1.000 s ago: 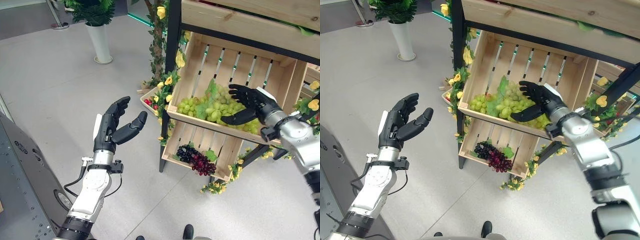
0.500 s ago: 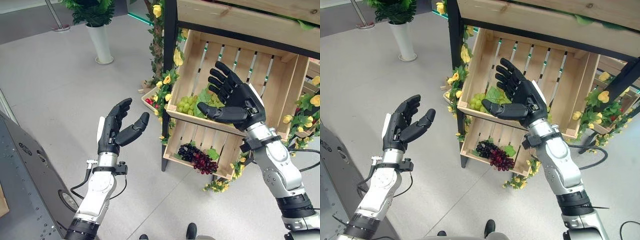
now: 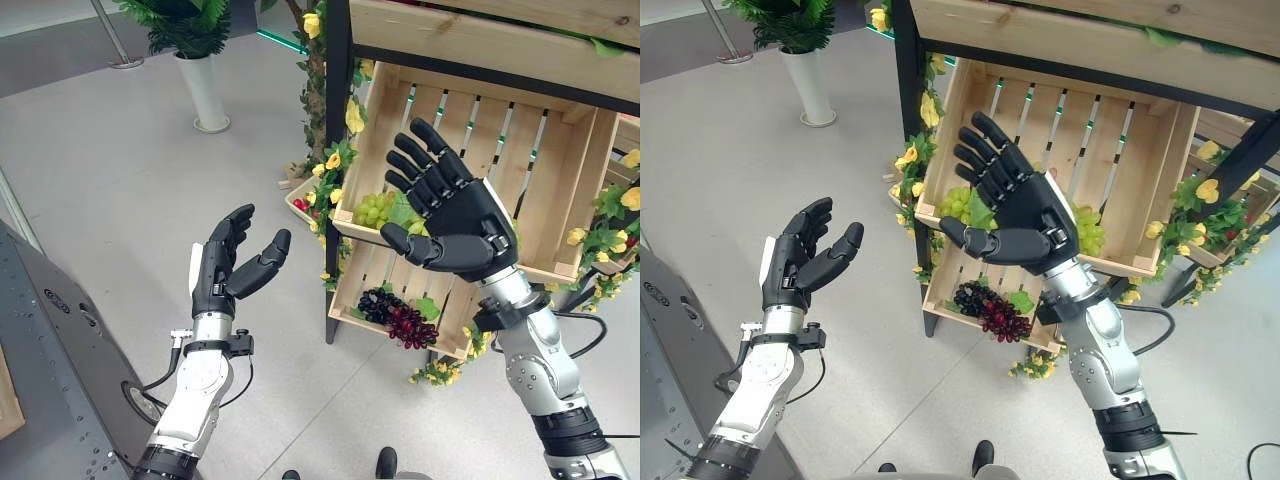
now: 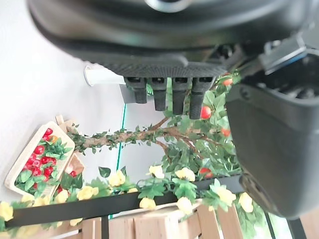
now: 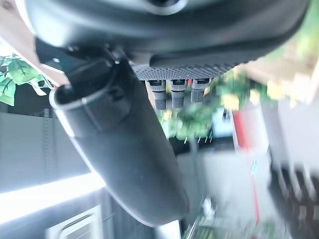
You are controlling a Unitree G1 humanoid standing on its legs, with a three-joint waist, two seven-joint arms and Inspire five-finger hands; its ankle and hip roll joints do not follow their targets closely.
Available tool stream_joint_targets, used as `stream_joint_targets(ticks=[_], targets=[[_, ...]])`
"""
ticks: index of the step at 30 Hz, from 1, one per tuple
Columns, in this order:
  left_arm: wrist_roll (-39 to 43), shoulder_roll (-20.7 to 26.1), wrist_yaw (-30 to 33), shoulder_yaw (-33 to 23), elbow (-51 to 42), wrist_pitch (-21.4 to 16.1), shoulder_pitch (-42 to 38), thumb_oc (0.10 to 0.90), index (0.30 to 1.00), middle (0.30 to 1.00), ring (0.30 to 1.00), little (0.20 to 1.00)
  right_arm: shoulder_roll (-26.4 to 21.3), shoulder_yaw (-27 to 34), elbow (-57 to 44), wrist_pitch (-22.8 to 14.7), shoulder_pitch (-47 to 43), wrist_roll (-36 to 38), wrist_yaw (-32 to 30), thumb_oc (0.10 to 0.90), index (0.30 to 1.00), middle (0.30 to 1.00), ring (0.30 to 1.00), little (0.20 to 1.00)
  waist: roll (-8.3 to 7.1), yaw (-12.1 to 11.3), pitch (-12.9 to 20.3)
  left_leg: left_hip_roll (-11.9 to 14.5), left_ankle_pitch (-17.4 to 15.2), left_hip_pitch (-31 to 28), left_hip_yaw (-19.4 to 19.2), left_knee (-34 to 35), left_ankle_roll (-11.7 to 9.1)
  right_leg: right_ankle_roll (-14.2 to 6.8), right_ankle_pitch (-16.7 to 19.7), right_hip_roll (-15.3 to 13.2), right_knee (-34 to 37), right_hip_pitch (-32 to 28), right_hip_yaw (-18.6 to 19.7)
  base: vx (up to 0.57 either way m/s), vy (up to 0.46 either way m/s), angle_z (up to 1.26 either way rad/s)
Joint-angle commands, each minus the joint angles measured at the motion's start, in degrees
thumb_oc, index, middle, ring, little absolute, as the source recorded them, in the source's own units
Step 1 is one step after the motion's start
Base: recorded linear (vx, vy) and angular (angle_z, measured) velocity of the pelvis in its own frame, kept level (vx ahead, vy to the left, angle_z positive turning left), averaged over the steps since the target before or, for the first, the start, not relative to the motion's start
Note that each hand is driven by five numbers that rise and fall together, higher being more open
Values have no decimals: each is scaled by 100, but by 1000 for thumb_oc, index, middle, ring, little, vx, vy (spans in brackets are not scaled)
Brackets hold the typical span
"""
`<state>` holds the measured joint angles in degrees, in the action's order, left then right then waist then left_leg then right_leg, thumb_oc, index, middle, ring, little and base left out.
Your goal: Pick up the fruits from the basket on one side to the basket on the other side
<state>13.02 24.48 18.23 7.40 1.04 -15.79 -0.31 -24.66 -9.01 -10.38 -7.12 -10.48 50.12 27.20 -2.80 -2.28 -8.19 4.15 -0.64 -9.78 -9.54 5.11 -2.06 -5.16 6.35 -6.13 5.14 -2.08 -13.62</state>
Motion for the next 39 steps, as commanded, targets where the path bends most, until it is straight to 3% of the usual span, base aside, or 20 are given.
stream_joint_targets(ticks=[1,4,7,12,16,19,21,23,25,27,28,30,32,39], targets=[[-199,184,139,16,-525,-588,-477,800,900,900,900,900,-9,-298,-421,534,49,454,1117,800,900,900,900,900,-47,-170,568,-224,-250,255,198,-28,-12,-606,-603,-685,-404,-422,-204,-9,95,6],[-125,206,114,51,-503,-579,-400,800,900,900,900,900,-83,-716,-93,936,194,275,1674,800,900,900,900,900,-74,-260,553,-288,-233,303,284,-14,21,-630,-605,-746,-482,-387,-277,-19,121,18],[-43,215,-45,122,-430,-540,-343,800,900,900,900,900,-135,-999,271,1167,189,93,1774,800,900,900,900,900,-94,-328,544,-354,-226,328,363,-13,58,-647,-611,-793,-563,-361,-315,-13,145,10],[269,259,-676,313,-141,-332,-69,800,900,900,900,900,-140,-1481,1259,1140,429,-955,2022,800,900,900,900,900,-70,-461,502,-497,-213,396,532,-30,171,-682,-611,-945,-891,-213,-327,-19,177,21],[326,255,-1116,402,231,-67,165,800,900,900,900,900,-47,-1683,1984,1079,655,-1466,1817,800,900,900,900,900,-42,-522,450,-626,-213,427,643,-54,266,-681,-492,-1052,-1213,-63,-260,-20,180,17],[88,290,-1811,508,611,163,401,800,900,900,900,900,109,-1672,2621,990,820,-1842,1326,800,900,900,900,900,17,-534,407,-719,-211,454,757,-81,354,-649,-409,-1096,-1607,94,-118,-16,150,14],[20,356,-2402,587,833,396,539,800,900,900,900,900,286,-1578,2990,1055,971,-1976,983,800,900,900,900,900,117,-495,356,-780,-196,458,878,-84,436,-604,-324,-1081,-2181,321,82,-16,132,20],[-55,409,-2533,587,929,393,567,800,900,900,900,900,337,-1518,3144,983,1054,-2245,866,800,900,900,900,900,170,-450,330,-797,-188,451,914,-81,467,-563,-327,-1042,-2419,426,186,-4,81,23],[80,489,-2708,606,931,512,525,800,900,900,900,900,357,-1471,3318,1071,1190,-2536,872,800,900,900,900,900,234,-334,294,-813,-163,457,994,-84,487,-499,-449,-801,-2239,441,381,23,-17,36],[166,510,-2767,677,968,499,408,800,900,900,900,900,310,-1434,3439,1178,1350,-2773,1140,800,900,900,900,900,222,-214,288,-841,-140,482,1106,-116,450,-451,-541,-553,-1435,297,606,49,-128,40],[169,507,-2758,684,973,497,399,800,900,900,900,900,308,-1431,3453,1176,1361,-2833,1148,800,900,900,900,900,223,-203,286,-840,-140,479,1117,-117,444,-449,-542,-534,-1355,270,617,49,-163,58],[114,455,-2773,819,937,546,212,800,900,900,900,900,284,-1402,3811,1161,1343,-2990,1028,800,900,900,900,900,185,-104,287,-871,-194,512,1262,-147,447,-493,-395,-443,-802,259,1065,63,-258,78],[122,450,-2818,863,922,542,163,800,900,900,900,900,287,-1384,3963,1186,1354,-3044,892,800,900,900,900,900,172,-40,266,-864,-233,530,1374,-208,449,-507,-418,-349,-827,281,1316,46,-252,87],[163,467,-2619,760,790,565,221,800,900,900,900,900,174,-1315,3905,1446,1431,-3151,712,800,900,900,900,900,-16,-35,202,-630,-269,646,1466,-546,233,-346,-530,-54,-437,-68,1218,20,-379,58]])
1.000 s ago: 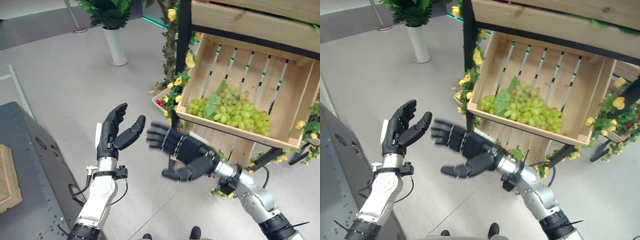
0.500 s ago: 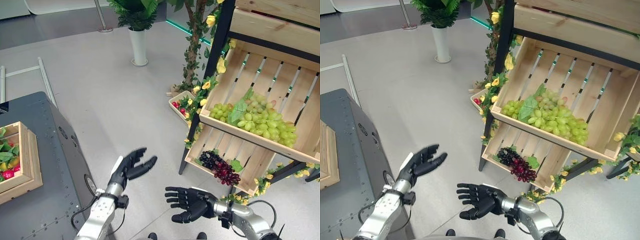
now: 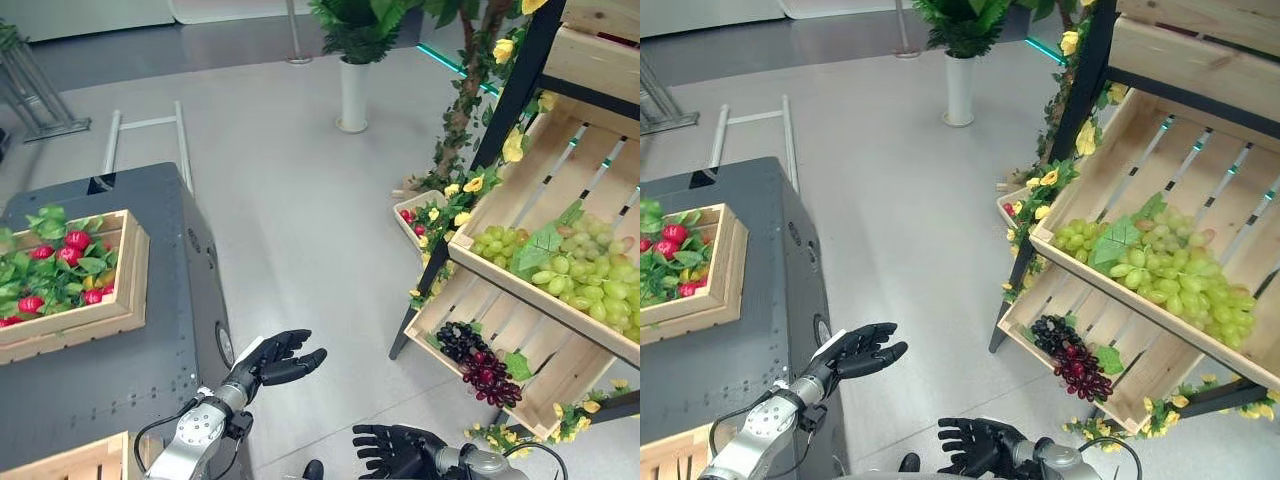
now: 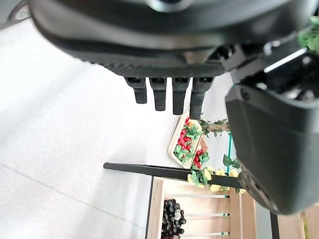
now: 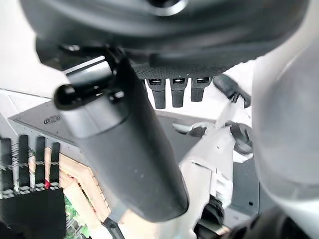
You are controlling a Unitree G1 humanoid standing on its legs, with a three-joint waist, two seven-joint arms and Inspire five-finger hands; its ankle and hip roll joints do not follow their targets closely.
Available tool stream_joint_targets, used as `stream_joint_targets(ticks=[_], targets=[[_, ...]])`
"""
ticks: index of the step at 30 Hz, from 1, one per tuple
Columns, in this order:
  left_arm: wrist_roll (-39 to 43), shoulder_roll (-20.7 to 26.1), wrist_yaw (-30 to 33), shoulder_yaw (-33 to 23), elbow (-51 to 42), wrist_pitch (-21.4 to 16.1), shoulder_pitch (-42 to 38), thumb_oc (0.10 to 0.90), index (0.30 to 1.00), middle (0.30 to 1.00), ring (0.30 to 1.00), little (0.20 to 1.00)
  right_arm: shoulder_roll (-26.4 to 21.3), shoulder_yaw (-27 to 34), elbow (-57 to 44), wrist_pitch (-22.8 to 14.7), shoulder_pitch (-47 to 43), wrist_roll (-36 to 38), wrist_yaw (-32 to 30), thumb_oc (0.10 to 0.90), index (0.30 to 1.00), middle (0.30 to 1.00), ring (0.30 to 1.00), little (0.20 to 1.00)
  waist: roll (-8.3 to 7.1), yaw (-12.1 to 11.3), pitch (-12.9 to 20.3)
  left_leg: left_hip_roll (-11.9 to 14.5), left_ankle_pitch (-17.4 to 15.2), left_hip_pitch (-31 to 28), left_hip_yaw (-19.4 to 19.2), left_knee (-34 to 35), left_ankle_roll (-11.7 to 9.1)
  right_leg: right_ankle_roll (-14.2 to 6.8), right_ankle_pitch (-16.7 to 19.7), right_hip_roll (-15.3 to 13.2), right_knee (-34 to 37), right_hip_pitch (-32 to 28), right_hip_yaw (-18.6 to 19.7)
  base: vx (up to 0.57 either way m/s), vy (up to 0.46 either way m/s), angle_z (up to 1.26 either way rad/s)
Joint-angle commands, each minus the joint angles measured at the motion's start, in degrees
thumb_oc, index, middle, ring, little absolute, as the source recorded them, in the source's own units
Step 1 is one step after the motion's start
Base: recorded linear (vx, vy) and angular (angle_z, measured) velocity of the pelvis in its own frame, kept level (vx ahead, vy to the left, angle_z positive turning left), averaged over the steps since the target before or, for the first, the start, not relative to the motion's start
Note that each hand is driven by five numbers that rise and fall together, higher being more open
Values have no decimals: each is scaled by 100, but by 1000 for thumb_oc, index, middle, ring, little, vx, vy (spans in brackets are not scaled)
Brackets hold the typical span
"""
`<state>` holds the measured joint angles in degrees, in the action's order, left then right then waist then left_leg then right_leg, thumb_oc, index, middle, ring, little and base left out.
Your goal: Pick up the fruits from the basket on one side to the basket on the other side
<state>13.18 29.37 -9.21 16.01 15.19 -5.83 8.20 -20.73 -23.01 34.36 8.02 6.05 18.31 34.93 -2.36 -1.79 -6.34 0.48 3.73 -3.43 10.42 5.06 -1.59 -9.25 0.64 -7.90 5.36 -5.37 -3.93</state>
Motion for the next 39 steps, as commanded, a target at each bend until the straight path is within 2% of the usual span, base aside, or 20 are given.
stream_joint_targets(ticks=[1,4,8,11,12,13,17,20,21,22,25,28,32,39], targets=[[182,-25,135,-118,-635,-421,-641,800,900,900,900,900,-229,77,-592,-87,-226,-27,-61,800,900,900,900,900,-75,-88,6,-233,-708,16,-560,-569,157,80,61,136,-377,211,219,-1,-433,35],[191,-63,147,-211,-695,-374,-699,800,900,900,900,900,-270,63,-586,-122,-286,40,-140,800,900,900,900,900,-119,-123,3,21,-639,52,-688,-614,-52,196,109,226,-42,22,80,-15,-372,18],[256,-135,130,-245,-756,-351,-713,800,900,900,900,900,-319,55,-592,-264,-287,-337,-181,800,900,900,900,900,-107,-208,-49,302,-309,299,-669,-686,-344,323,45,319,-36,-52,-204,-41,-310,33],[453,-202,8,-301,-809,-422,-763,800,900,900,900,900,-441,42,-580,-451,-345,-620,-244,800,900,900,900,900,-52,-216,-97,376,-164,499,-923,-643,-425,390,-26,348,-36,-32,-439,-124,-157,38],[486,-212,-20,-300,-822,-419,-795,800,900,900,900,900,-465,39,-575,-454,-376,-628,-265,800,900,900,900,900,-45,-210,-103,378,-188,520,-1018,-687,-426,402,-45,341,-36,-20,-503,-155,-69,52],[620,-247,-107,-245,-839,-395,-890,800,900,900,900,900,-486,62,-475,-471,-461,-533,-434,800,900,900,900,900,-56,-179,-116,361,-291,583,-1303,-932,-424,439,-60,285,-36,1,-697,-134,-39,59],[818,-386,-196,-68,-838,-314,-1044,800,900,900,900,900,-367,218,-178,-634,-531,-118,-1104,800,900,900,900,900,-123,-14,-148,406,-481,645,-1977,-1592,-361,501,-31,203,-36,4,-995,-122,13,84],[1161,-480,-506,17,-653,-283,-1085,800,900,900,900,900,-140,354,196,-896,-389,7,-1284,800,900,900,900,900,-16,176,-75,494,-508,261,-2431,-982,-317,452,-2,222,-36,64,-1183,-73,118,89],[1166,-485,-531,24,-634,-289,-1086,800,900,900,900,900,-124,362,224,-912,-382,9,-1276,800,900,900,900,900,-6,185,-68,496,-496,224,-2453,-916,-318,446,-2,222,-36,64,-1192,-28,181,50],[1228,-501,-711,97,-533,-307,-1062,800,900,900,900,900,-51,411,374,-999,-333,42,-1231,800,900,900,900,900,92,229,-13,521,-334,54,-2532,-445,-364,390,-3,221,-36,62,-1259,-13,135,18],[1449,-496,-905,202,-373,-206,-1023,800,900,900,900,900,65,396,588,-1063,-351,-34,-1233,800,900,900,900,900,211,192,52,508,-218,-116,-2497,-48,-399,294,40,128,-36,33,-1377,-25,214,71],[1486,-478,-1210,273,-256,-103,-897,800,900,900,900,900,161,430,731,-968,-383,139,-1424,800,900,900,900,900,243,118,88,379,-308,-210,-2416,-6,-334,170,108,-14,-36,-22,-1482,0,165,57],[1601,-496,-1320,295,71,-42,-774,800,900,900,900,900,236,522,958,-887,-367,45,-1508,800,900,900,900,900,268,101,105,272,-410,-248,-2382,-6,-260,71,156,-132,-83,-24,-1549,-1,132,24],[684,-697,-1319,414,1450,-4,-749,800,900,900,900,900,411,565,1458,-607,-430,-233,-1814,800,900,900,900,900,265,134,30,190,-542,-354,-2464,-6,-109,-58,117,-259,-335,78,-1525,-2,77,0]])
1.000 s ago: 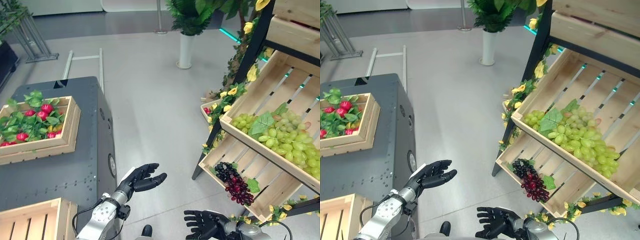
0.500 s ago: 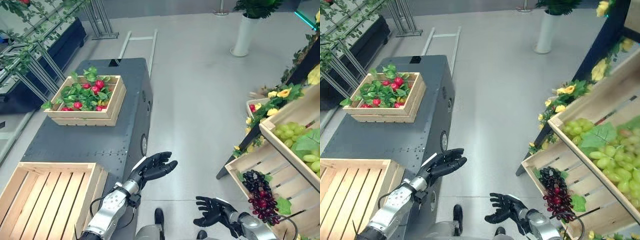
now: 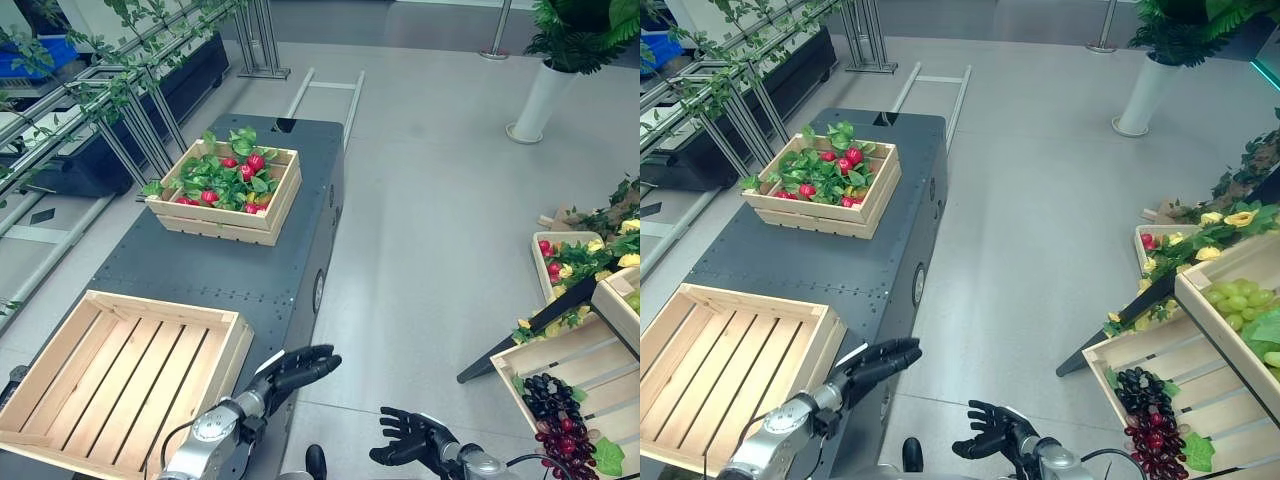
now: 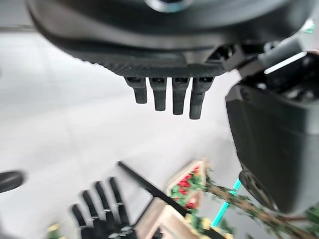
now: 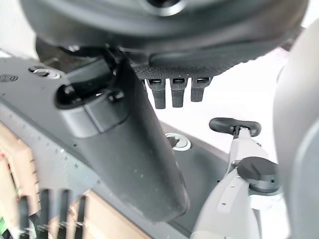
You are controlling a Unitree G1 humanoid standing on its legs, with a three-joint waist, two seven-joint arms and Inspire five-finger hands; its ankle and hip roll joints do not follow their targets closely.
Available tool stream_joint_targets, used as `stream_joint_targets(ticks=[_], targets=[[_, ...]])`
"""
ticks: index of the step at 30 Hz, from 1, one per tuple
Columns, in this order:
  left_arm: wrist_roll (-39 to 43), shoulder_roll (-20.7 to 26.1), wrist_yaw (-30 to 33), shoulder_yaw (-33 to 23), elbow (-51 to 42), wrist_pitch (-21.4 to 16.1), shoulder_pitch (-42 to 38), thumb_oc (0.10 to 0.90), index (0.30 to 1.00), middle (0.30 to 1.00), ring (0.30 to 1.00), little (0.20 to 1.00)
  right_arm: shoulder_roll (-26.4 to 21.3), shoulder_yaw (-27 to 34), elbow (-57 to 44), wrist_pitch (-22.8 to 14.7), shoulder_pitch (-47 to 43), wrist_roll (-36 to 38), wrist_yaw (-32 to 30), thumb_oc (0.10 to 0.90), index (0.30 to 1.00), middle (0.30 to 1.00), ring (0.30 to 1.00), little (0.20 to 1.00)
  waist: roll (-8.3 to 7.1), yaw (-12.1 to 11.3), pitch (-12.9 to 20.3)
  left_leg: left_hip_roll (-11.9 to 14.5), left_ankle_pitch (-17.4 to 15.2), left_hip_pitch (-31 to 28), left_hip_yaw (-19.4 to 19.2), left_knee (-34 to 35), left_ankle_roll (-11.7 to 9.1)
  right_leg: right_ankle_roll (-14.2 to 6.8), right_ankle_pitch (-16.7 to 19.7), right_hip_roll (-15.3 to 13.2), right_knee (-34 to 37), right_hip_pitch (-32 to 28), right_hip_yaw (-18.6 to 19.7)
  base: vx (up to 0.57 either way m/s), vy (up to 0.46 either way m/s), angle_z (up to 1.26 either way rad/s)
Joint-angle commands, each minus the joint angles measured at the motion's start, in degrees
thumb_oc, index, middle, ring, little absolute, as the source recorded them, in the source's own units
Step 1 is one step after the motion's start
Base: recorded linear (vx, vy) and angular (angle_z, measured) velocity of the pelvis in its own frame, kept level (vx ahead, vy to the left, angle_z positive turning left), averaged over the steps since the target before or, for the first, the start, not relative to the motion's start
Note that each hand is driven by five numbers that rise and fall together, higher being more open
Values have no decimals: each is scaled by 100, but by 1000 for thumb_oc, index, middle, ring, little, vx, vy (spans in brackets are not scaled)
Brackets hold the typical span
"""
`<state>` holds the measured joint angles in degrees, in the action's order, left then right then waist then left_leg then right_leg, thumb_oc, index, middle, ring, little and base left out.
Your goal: Pick up the fruits from the basket on one side to the basket on the other side
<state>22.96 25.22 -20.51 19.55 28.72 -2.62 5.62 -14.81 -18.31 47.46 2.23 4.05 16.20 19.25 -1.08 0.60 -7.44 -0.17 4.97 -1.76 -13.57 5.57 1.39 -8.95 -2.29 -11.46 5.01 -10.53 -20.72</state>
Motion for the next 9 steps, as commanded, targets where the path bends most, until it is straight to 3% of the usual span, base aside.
stream_joint_targets(ticks=[1,7,9], targets=[[-487,-360,-142,84,439,-220,-518,800,900,900,900,900,-161,91,319,18,-276,-86,-303,800,900,900,900,900,134,-99,142,254,-671,-523,-89,-57,-392,-98,409,99,-294,597,167,9,27,-9],[-1258,-733,543,-1,2144,405,-728,800,900,900,900,900,-18,155,863,267,-457,134,-619,800,900,900,900,900,130,-51,116,274,-650,-549,-142,-57,-357,-91,400,138,-282,609,285,16,12,-8],[-1426,-800,589,-69,2423,413,-745,800,900,900,900,900,8,169,908,276,-501,121,-625,800,900,900,900,900,124,-54,112,283,-647,-555,-152,-62,-352,-81,392,142,-274,600,303,48,-3,-2]])
